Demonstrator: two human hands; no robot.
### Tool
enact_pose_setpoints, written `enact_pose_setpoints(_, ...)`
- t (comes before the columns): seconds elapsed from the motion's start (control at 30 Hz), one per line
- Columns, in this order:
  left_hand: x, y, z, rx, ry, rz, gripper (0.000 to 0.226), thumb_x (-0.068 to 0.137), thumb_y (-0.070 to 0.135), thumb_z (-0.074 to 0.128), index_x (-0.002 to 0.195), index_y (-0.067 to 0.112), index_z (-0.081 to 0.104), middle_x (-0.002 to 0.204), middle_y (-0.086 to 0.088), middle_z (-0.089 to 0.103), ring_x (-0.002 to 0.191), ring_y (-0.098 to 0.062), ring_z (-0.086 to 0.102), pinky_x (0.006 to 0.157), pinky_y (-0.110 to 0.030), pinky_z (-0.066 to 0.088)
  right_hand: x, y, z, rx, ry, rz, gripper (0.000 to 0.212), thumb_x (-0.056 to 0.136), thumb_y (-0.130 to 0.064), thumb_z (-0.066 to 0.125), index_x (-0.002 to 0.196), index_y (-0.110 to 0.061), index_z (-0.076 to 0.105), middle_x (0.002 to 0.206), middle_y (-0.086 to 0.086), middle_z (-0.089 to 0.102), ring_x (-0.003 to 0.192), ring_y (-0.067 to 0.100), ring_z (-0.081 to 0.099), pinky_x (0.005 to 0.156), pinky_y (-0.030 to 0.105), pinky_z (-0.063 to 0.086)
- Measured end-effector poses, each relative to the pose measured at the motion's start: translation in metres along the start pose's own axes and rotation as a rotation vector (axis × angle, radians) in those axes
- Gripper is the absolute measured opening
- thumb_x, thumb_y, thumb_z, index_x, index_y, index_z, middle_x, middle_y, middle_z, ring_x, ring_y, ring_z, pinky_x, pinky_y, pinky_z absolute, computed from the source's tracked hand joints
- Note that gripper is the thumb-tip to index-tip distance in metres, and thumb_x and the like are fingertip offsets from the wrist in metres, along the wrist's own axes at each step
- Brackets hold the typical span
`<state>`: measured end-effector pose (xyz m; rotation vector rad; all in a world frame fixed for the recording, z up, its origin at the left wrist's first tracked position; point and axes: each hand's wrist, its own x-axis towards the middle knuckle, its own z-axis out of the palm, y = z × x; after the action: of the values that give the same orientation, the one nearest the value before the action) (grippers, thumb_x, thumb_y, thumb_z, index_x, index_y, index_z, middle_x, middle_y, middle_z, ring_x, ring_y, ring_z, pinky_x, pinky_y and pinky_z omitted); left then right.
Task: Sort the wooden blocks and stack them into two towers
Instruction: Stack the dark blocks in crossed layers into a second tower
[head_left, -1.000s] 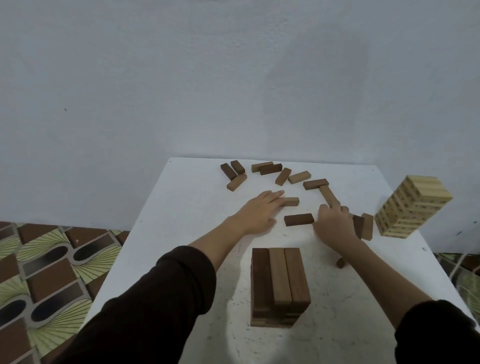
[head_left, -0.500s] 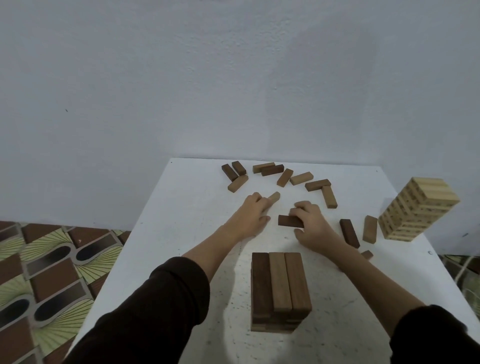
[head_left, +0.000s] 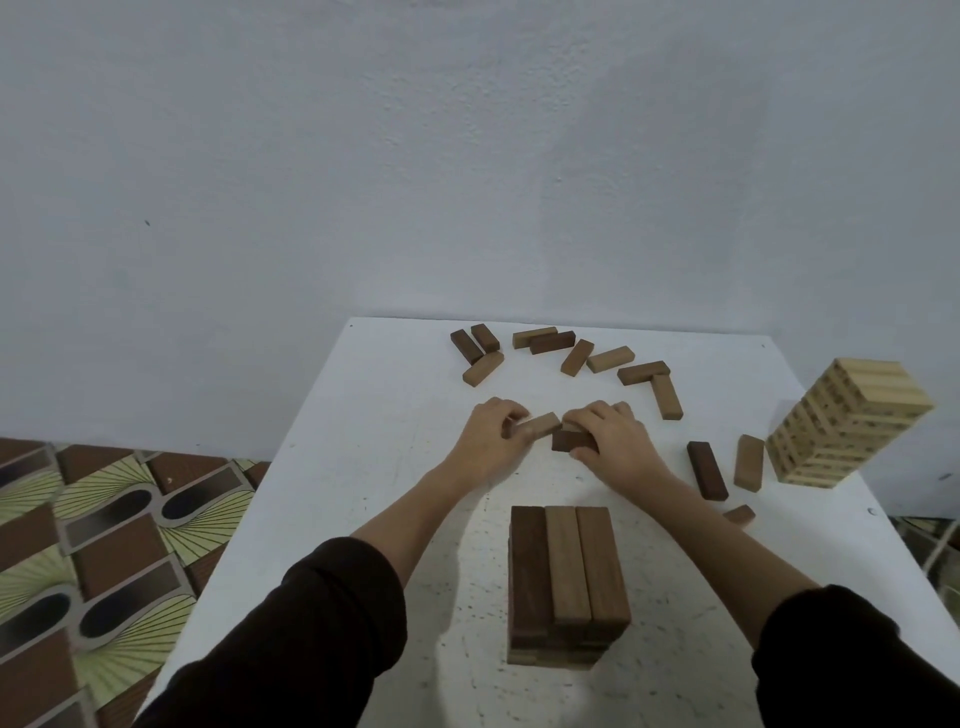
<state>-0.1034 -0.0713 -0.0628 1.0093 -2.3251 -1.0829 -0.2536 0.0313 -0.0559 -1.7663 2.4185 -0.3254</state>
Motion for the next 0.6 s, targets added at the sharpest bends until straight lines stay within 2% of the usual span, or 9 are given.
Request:
enact_pose_setpoints(0.1,-0.004,0.003,0.004,-0.010,-0.101,0.027,0.048,0.077,0.033,0.074,0.119,0.017,0.057,0.118,0.001,0.054,0.106,-0.015,0.049,0.090,-0.030,0.045,0.001,0.001,0.001,0.118,0.003,-0.025,0.047,0.087,-0.019,0.063,0.131,-0.014,0.047,0.131,0.004,0.048,0.117,0.023,0.039,0.095,0.031,0.035)
enact_pose_setpoints(0.17,-0.007,0.003,0.003,0.046,-0.131,0.033,0.054,0.076,0.028,0.077,0.123,0.016,0.054,0.122,0.000,0.052,0.110,-0.015,0.045,0.094,-0.031,0.043,0.001,0.004,0.001,0.192,0.002,-0.008,0.045,0.085,-0.019,0.066,0.126,-0.010,0.049,0.127,0.006,0.049,0.112,0.020,0.040,0.092,0.026,0.033)
enact_pose_setpoints(0.3,-0.005,-0.001,0.002,0.151,-0.109,0.112,0.041,0.084,0.010,0.067,0.124,0.010,0.055,0.123,-0.006,0.054,0.110,-0.019,0.043,0.091,-0.026,0.036,0.001,0.006,0.004,0.199,-0.010,-0.032,0.038,0.082,-0.022,0.068,0.116,-0.011,0.054,0.117,0.004,0.051,0.099,0.013,0.035,0.081,0.021,0.028)
enact_pose_setpoints(0.4,-0.005,-0.003,0.001,0.126,0.015,0.086,0.030,0.087,-0.001,0.058,0.117,0.004,0.059,0.117,-0.010,0.056,0.108,-0.021,0.048,0.088,-0.020,0.035,-0.001,0.007,0.001,0.277,-0.034,-0.050,0.040,0.078,-0.019,0.072,0.115,-0.014,0.057,0.113,0.000,0.053,0.097,0.012,0.037,0.081,0.022,0.028)
enact_pose_setpoints(0.5,-0.002,-0.007,-0.002,0.107,0.083,0.041,0.021,0.086,-0.002,0.059,0.106,0.000,0.061,0.111,-0.013,0.056,0.104,-0.023,0.052,0.084,-0.016,0.036,-0.002,0.010,-0.002,0.372,-0.087,-0.049,0.044,0.075,-0.019,0.076,0.115,-0.019,0.059,0.110,-0.007,0.054,0.101,0.013,0.042,0.081,0.022,0.035)
enact_pose_setpoints(0.6,0.001,-0.008,-0.003,0.119,0.112,0.021,0.019,0.088,0.005,0.059,0.106,0.002,0.064,0.111,-0.008,0.055,0.107,-0.019,0.047,0.084,-0.013,0.032,-0.002,0.012,-0.002,0.405,-0.087,-0.036,0.046,0.073,-0.020,0.077,0.115,-0.021,0.059,0.108,-0.009,0.054,0.101,0.014,0.045,0.076,0.019,0.035)
